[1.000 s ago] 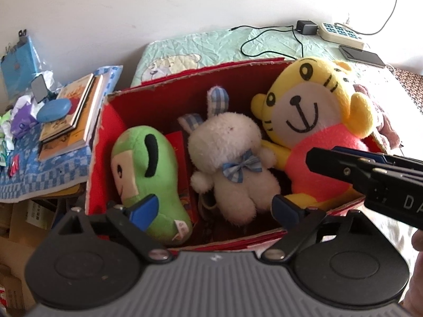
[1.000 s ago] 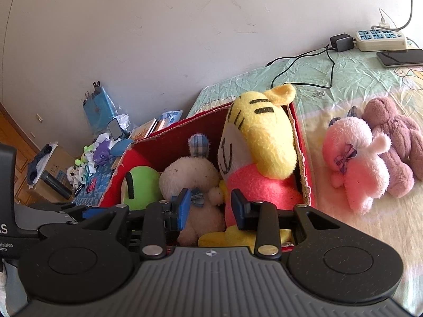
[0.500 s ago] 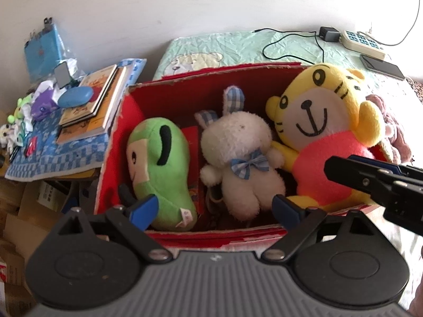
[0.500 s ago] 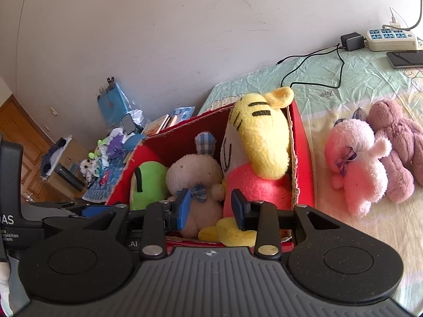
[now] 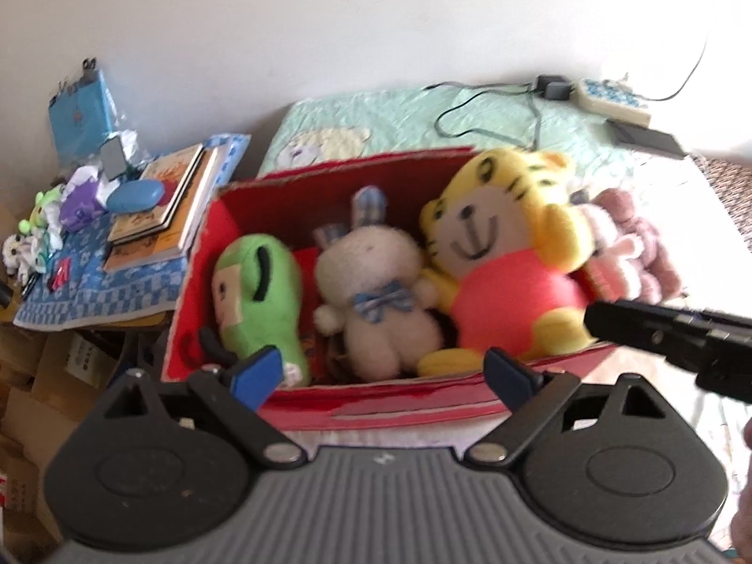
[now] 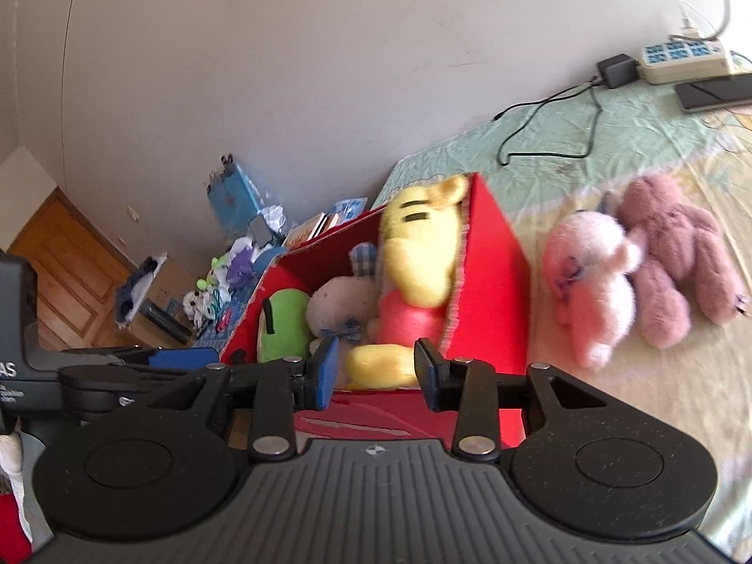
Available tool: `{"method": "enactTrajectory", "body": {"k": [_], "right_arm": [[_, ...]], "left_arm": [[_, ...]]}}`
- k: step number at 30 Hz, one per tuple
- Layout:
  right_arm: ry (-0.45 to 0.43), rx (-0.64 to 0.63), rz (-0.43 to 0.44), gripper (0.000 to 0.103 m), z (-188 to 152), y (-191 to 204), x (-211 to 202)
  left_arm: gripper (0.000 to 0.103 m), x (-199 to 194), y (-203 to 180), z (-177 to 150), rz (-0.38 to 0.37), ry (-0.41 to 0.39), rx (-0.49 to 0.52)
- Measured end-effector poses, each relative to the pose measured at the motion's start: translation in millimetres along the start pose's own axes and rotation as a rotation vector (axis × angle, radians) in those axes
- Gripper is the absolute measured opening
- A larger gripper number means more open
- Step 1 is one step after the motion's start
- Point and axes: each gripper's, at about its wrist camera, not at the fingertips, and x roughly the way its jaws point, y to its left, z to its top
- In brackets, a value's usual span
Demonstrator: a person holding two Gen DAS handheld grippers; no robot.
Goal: Organize objects
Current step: 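Withdraw the right gripper from the box toward the teddy bear, then reach the right gripper to the pink-brown teddy bear and grasp it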
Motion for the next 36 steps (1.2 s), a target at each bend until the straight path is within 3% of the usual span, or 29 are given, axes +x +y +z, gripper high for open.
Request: {"method": "enactTrajectory", "body": {"k": [6, 16, 22, 26, 36], "right_arm": [[-0.042, 0.045, -0.051, 0.039, 3, -30, -28], [-0.061, 0.117, -0.2, 0.039, 2, -93, -65], [-0.063, 0.181, -0.265, 0.04, 1, -135, -80], [-0.076, 0.202, -0.314, 0.04, 3, -161, -86], [-0.02, 0.251, -0.324, 0.043, 20, -201, -60]], "left_arm": [[0.092, -18, -39, 6, -0.095, -0.056, 0.058], [0.092, -15, -140, 11, -0.272, -0.093, 0.237], [0.091, 15, -193, 8, -0.396, -0.041, 0.285], [0.09, 37, -218, 3, -0.434, -0.006, 0.309], [0.09, 104, -232, 11, -0.428, 0.117, 0.26]]}}
